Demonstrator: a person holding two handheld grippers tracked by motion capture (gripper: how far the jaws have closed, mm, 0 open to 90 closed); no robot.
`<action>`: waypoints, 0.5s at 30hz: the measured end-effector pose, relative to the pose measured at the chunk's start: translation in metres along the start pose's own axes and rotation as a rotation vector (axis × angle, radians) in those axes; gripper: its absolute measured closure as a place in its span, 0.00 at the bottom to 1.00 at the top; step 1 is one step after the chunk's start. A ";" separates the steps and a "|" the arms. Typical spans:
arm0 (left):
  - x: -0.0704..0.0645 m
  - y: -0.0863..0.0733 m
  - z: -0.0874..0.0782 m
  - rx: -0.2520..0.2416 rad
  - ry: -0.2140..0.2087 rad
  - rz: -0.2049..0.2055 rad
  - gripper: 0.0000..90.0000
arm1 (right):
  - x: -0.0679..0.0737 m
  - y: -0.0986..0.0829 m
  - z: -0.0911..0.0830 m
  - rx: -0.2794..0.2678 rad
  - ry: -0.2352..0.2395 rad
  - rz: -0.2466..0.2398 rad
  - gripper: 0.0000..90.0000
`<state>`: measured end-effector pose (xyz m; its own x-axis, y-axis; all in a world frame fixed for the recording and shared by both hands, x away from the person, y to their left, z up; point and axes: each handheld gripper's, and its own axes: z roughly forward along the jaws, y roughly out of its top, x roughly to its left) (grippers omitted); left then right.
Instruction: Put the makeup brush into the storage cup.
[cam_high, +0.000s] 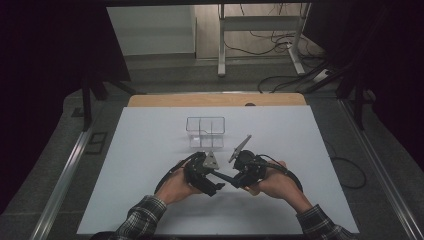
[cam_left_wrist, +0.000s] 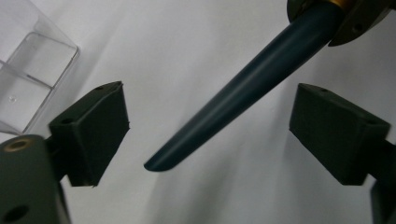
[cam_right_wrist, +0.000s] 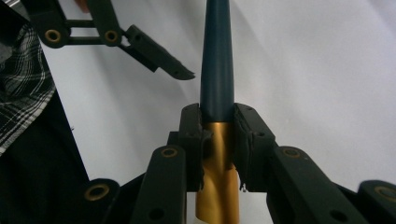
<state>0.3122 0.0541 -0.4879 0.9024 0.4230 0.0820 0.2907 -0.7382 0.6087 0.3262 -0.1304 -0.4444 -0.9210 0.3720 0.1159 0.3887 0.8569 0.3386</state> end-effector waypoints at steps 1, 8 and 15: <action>0.000 0.000 0.000 -0.001 0.000 0.005 0.17 | 0.000 0.000 0.000 0.001 0.001 -0.002 0.82; -0.003 0.001 -0.001 -0.006 -0.016 0.039 0.31 | 0.001 0.001 0.001 0.004 0.006 -0.009 0.82; -0.006 0.001 0.000 -0.007 -0.021 0.064 0.43 | 0.003 0.001 0.002 0.005 0.009 -0.006 0.82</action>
<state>0.3068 0.0508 -0.4873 0.9255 0.3641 0.1041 0.2303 -0.7594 0.6085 0.3243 -0.1279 -0.4454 -0.9235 0.3637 0.1218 0.3832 0.8610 0.3343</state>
